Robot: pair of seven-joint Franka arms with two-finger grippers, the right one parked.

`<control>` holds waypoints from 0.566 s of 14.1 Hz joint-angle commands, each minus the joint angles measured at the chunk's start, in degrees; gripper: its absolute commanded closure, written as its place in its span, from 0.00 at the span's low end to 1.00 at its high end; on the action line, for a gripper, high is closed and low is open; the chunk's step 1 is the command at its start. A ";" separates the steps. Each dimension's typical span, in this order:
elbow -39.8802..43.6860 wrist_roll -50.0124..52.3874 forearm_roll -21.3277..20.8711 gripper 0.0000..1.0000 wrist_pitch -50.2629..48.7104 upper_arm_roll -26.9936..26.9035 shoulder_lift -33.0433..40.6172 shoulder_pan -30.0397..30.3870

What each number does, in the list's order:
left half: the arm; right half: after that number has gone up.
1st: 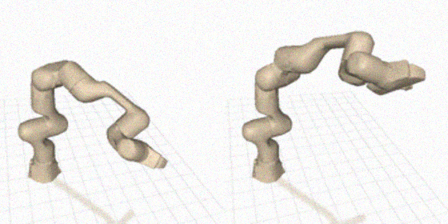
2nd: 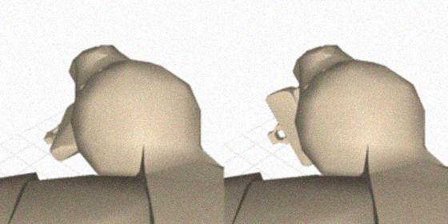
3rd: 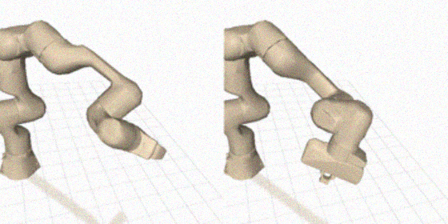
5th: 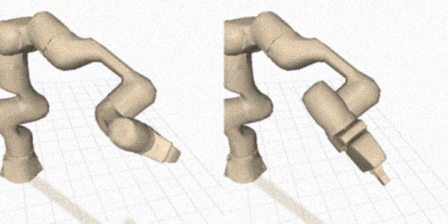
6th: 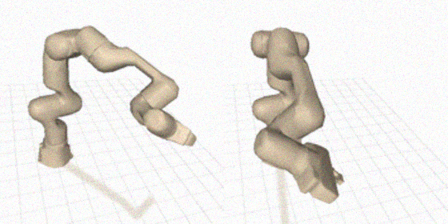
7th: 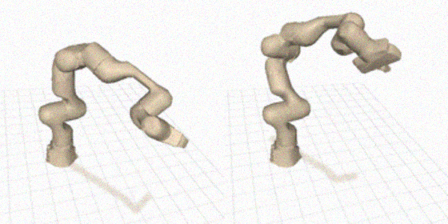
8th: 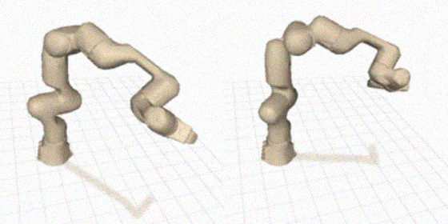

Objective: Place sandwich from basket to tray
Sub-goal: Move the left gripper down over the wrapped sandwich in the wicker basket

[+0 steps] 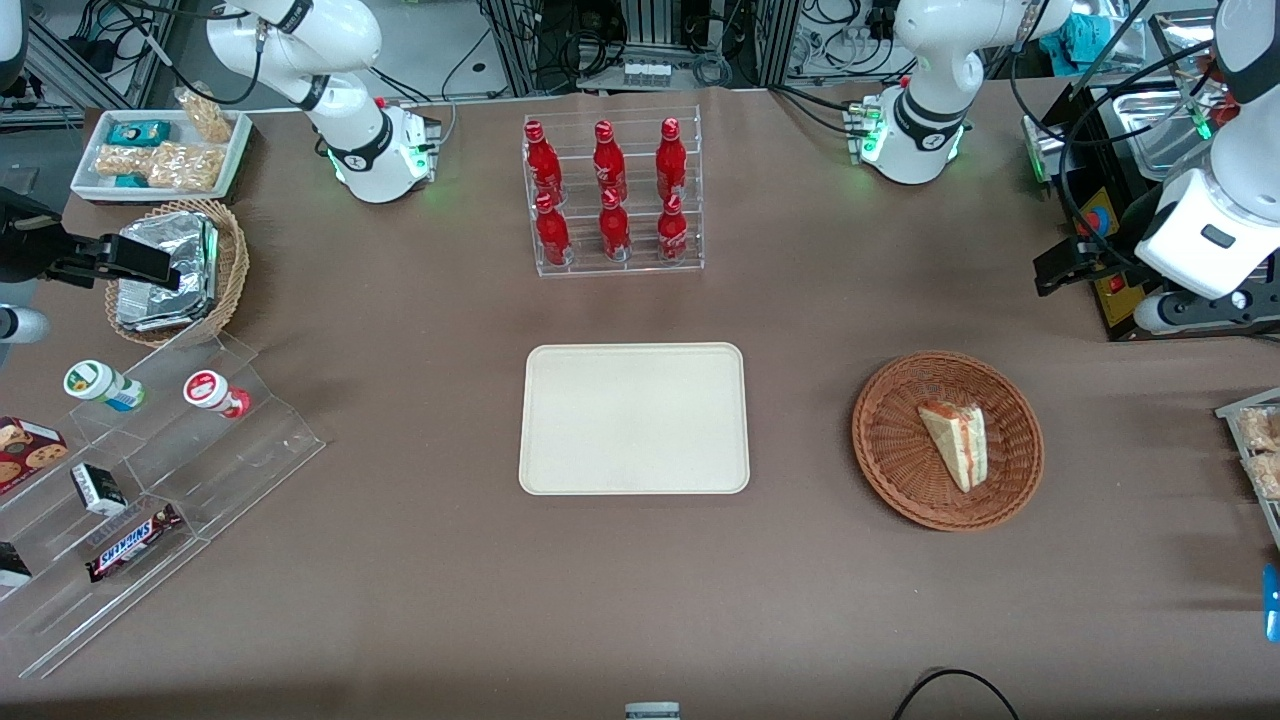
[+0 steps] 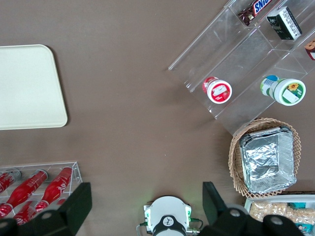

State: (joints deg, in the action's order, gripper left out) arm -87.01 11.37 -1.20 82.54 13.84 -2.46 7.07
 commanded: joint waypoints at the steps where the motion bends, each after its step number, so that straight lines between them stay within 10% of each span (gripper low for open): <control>1: 0.61 -0.64 0.15 0.00 0.69 0.40 0.00 0.40; 8: -0.26 -0.56 -0.03 0.00 0.69 0.22 -2.80 1.80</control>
State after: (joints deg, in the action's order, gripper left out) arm -87.26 11.36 -1.21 82.87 13.62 -3.61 7.39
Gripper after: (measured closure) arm 0.000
